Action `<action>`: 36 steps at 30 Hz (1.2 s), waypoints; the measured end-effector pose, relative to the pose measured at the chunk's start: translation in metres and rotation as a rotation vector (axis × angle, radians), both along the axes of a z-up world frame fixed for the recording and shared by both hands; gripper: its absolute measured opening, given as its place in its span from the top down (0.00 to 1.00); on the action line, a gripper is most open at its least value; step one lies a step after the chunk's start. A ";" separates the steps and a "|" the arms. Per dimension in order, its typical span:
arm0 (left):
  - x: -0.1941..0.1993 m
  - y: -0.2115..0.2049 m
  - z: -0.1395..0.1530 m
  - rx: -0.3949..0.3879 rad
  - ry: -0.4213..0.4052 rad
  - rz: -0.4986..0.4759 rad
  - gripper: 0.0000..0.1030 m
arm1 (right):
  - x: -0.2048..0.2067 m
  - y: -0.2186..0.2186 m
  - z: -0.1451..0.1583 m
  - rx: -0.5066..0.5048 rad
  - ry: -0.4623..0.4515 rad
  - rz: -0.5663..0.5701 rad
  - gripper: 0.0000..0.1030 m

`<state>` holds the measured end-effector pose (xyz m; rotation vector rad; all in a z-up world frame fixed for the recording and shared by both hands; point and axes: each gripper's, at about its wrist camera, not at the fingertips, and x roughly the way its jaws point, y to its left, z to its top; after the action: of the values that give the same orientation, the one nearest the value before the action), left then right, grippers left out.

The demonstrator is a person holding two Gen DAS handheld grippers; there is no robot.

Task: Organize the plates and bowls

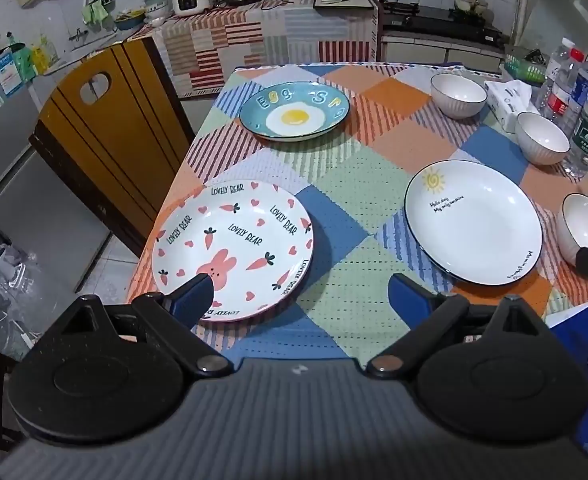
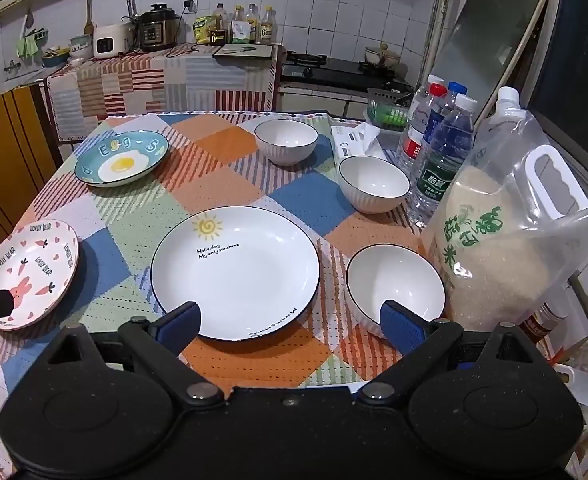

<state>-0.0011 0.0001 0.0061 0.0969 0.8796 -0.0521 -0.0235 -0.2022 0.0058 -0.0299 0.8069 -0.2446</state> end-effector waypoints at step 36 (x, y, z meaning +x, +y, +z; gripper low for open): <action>-0.003 0.003 -0.003 -0.001 -0.021 0.000 0.07 | 0.000 0.002 0.001 -0.023 -0.033 0.013 0.05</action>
<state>-0.0044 0.0033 0.0028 0.0964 0.8585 -0.0515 -0.0235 -0.1998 0.0068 -0.0527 0.7706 -0.2415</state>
